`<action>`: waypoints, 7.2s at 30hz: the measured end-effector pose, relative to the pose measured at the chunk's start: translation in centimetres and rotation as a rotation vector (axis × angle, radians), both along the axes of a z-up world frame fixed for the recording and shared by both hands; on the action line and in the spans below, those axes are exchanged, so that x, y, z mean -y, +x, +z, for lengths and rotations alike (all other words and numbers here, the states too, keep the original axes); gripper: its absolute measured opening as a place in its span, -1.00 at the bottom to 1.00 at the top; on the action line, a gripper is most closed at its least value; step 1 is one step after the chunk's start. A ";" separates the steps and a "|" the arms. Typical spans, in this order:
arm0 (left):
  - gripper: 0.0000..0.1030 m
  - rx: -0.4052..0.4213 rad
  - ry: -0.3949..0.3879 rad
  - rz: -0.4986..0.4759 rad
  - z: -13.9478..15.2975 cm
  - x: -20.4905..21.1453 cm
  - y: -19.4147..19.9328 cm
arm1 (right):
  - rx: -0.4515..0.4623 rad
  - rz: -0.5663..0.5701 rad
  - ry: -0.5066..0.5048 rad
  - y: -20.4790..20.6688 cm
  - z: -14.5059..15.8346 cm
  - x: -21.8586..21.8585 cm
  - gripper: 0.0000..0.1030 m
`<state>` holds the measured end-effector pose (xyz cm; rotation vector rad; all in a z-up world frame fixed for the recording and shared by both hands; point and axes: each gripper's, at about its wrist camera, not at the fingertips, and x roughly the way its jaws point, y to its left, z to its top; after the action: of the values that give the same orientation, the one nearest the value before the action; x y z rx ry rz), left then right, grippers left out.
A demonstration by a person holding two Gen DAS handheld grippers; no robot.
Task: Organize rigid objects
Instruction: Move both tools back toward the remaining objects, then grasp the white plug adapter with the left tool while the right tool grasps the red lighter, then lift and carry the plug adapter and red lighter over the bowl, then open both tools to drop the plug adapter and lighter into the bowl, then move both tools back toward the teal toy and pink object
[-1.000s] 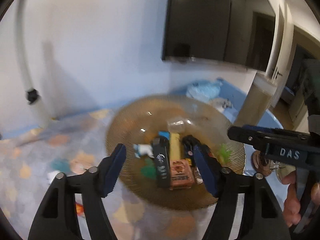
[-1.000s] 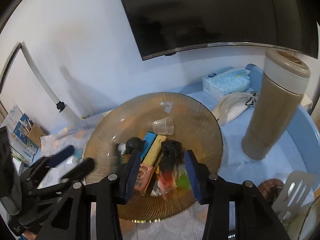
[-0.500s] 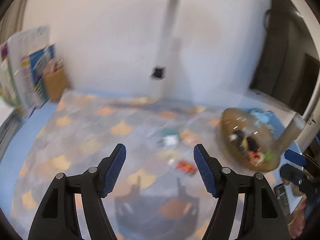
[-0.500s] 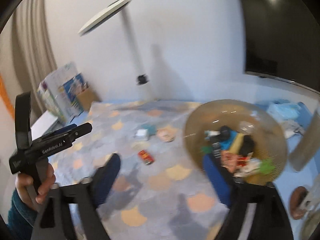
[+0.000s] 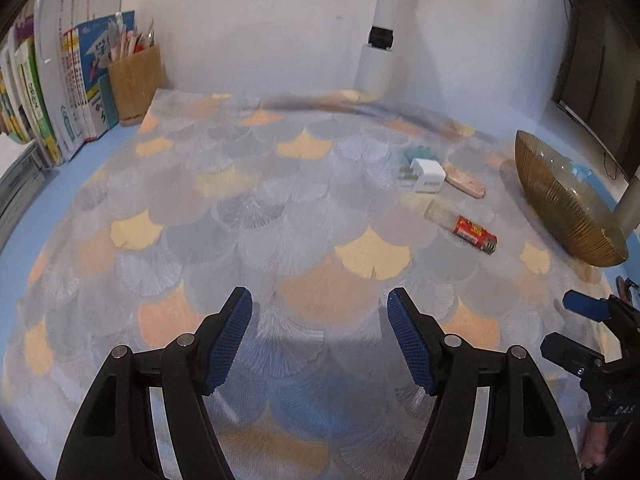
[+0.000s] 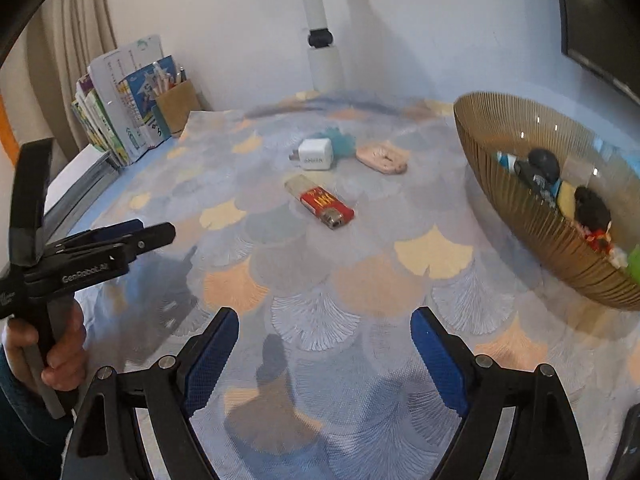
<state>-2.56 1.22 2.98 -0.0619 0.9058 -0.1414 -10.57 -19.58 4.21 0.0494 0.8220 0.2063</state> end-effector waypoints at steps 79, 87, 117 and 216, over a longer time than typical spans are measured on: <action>-0.13 -0.095 -0.058 -0.217 -0.5 4.9 -1.4 | -0.061 -0.007 -0.188 -3.2 -0.9 0.5 -0.07; -0.13 -0.089 -0.044 -0.206 -0.4 5.3 -1.7 | -0.027 0.082 -0.216 -3.3 -0.9 -2.0 -0.56; -0.13 0.101 -0.067 -0.530 9.2 25.6 7.3 | 0.111 -0.388 0.015 -0.2 12.1 18.9 -0.56; 0.49 -0.036 -0.051 -0.209 3.0 6.6 10.6 | -0.133 -0.272 0.136 9.3 -0.6 2.0 0.46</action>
<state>8.07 -5.39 5.98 -0.0167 0.9434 -0.3584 -1.22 -21.62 3.65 0.3041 0.9229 0.0017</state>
